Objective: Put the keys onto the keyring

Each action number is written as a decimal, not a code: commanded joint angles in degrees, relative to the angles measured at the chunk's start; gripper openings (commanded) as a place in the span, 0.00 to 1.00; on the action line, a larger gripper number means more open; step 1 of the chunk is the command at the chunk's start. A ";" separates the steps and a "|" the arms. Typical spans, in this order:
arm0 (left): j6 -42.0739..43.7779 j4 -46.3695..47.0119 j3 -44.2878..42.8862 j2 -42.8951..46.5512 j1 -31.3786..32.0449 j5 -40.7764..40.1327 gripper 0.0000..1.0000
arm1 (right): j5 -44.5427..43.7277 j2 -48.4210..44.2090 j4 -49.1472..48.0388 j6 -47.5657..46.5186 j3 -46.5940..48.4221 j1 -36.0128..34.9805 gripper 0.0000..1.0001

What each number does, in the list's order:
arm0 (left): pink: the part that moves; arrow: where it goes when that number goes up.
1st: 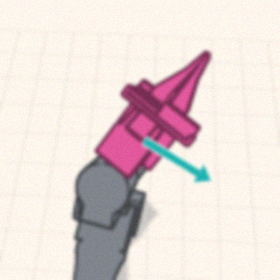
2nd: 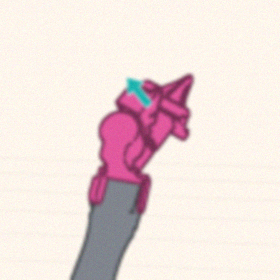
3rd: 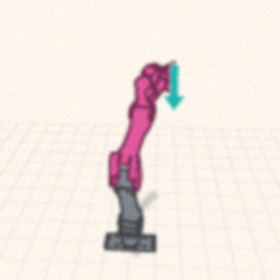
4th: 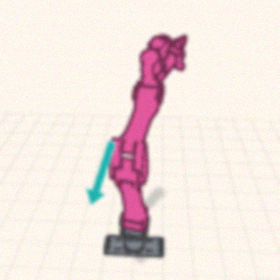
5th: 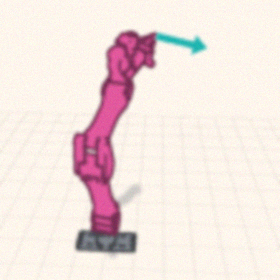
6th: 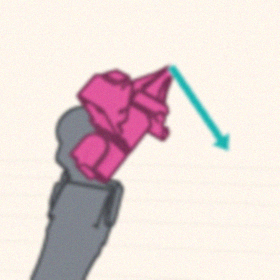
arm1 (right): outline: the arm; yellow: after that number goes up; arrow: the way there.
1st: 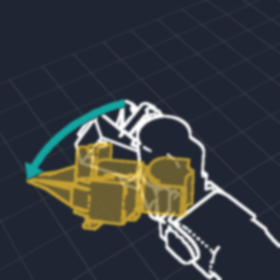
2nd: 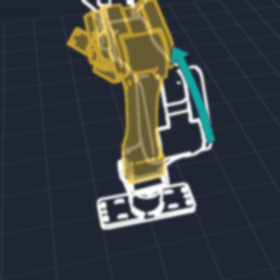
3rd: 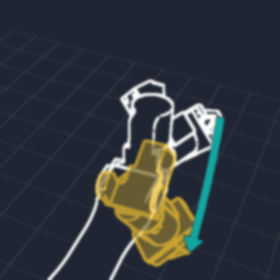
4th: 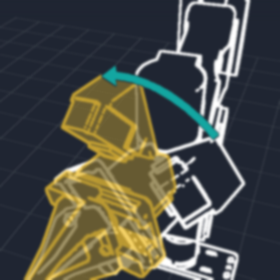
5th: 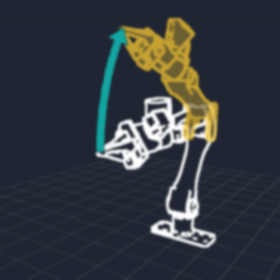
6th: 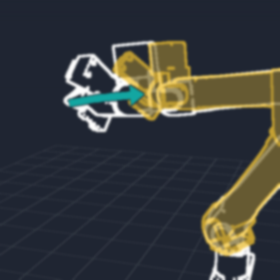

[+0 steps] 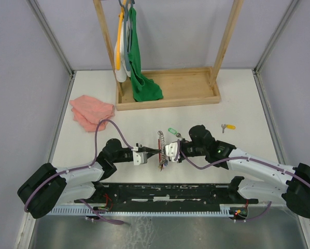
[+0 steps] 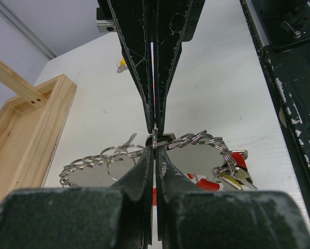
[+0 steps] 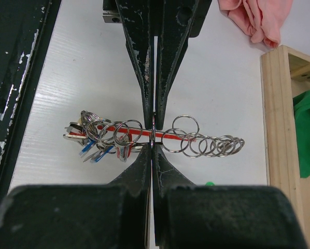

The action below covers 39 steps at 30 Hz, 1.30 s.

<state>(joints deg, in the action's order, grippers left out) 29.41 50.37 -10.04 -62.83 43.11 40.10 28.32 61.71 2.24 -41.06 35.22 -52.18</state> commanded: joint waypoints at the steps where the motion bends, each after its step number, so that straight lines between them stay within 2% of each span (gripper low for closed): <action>1: -2.50 -0.35 -2.44 0.05 -0.05 -1.96 0.03 | 2.84 -1.51 -3.67 -1.01 1.29 -0.90 0.01; 10: -1.20 -7.97 -4.89 1.06 0.00 -3.55 0.03 | 2.16 -0.84 -1.78 -1.29 2.37 -1.32 0.01; 19: -2.72 -9.86 -5.85 2.81 0.06 -3.14 0.03 | 0.40 1.36 -0.19 -1.60 3.49 -1.66 0.01; 24: -7.02 -6.42 -5.07 4.29 0.06 -4.52 0.03 | -1.14 2.38 0.82 -2.86 3.43 -2.07 0.01; 33: -19.83 -1.49 -3.99 6.80 0.00 -13.17 0.03 | -4.79 2.61 -0.08 -7.85 1.21 -2.44 0.01; 39: -26.68 9.75 0.54 7.81 0.09 -14.99 0.03 | -6.96 3.29 -1.68 -8.25 0.80 -2.58 0.01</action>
<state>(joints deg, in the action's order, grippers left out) 10.28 44.93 -10.66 -56.73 43.22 28.82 22.90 64.23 0.78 -48.23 36.29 -54.06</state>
